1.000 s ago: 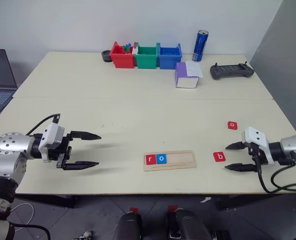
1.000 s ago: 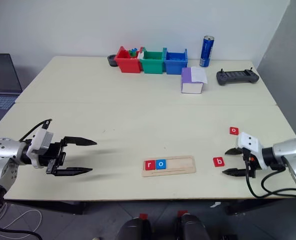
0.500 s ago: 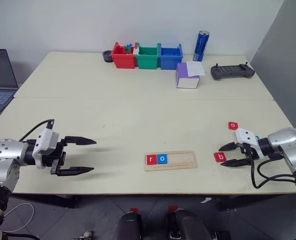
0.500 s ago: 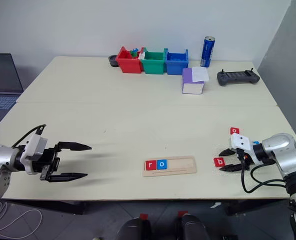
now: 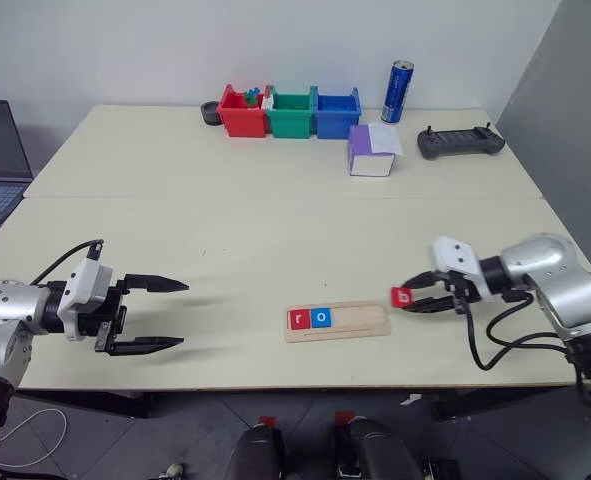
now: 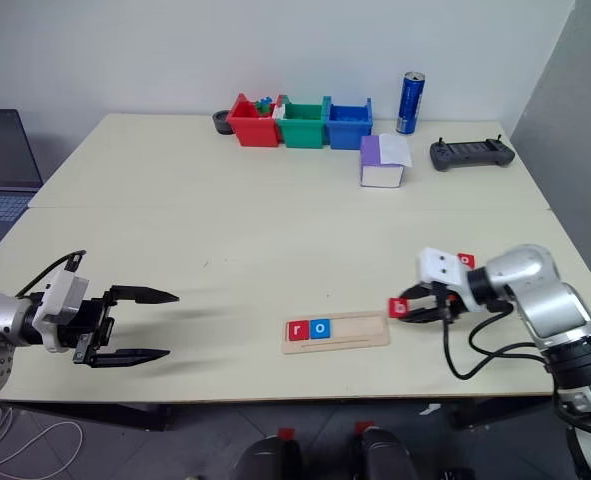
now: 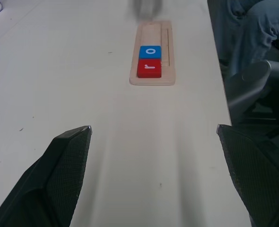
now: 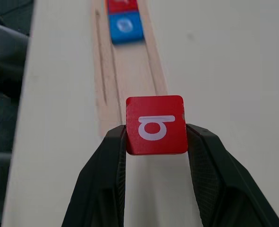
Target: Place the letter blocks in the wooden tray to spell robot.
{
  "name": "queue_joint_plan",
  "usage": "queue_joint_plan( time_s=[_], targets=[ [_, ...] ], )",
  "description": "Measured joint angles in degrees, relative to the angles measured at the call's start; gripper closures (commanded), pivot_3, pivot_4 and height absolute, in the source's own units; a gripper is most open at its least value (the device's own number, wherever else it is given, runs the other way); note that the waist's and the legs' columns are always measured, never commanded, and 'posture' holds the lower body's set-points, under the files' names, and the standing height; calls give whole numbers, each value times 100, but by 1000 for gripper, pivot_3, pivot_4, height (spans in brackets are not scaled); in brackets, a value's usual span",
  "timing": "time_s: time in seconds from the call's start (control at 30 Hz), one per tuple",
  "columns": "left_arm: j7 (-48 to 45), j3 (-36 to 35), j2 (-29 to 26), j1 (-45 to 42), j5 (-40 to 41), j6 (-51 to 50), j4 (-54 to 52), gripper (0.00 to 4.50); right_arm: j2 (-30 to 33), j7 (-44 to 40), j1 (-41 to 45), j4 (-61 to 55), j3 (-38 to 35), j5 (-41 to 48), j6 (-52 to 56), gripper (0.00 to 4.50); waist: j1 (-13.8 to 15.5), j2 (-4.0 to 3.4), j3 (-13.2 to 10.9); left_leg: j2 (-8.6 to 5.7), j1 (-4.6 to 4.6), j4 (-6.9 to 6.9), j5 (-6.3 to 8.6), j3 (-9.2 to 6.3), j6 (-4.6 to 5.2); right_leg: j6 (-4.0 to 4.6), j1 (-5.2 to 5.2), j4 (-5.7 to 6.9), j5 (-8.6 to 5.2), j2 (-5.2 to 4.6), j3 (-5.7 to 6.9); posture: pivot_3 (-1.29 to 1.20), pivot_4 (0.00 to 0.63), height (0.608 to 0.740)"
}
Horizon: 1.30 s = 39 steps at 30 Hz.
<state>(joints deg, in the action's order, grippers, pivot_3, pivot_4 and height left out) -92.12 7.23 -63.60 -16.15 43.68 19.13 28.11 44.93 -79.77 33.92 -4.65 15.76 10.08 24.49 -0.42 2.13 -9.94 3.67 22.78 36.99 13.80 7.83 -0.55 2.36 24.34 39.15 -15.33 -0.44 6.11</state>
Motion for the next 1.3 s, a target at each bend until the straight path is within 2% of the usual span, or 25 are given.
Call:
queue_joint_plan(
  time_s=[0.3,0.8,1.3],
  targets=[
    [-1,-183,111,187,-32,-38,-136,0,-650,514,249,-135,1071,-606,561,3043,39,2,1,-11,12,8,1,6,0,0,2,-7,1,-13,-2,0,150,740],
    [-1,-634,401,458,-220,-256,-540,0,-861,766,393,74,1355,-1110,604,3043,28,2,1,-9,10,7,0,4,-1,0,2,-4,1,-11,1,0,150,740],
    [-1,-940,526,593,-371,-499,-808,0,-1136,760,564,236,1483,-1138,627,3043,22,3,2,-8,9,7,0,4,-1,0,2,-3,1,-11,1,0,150,740]
  ],
)
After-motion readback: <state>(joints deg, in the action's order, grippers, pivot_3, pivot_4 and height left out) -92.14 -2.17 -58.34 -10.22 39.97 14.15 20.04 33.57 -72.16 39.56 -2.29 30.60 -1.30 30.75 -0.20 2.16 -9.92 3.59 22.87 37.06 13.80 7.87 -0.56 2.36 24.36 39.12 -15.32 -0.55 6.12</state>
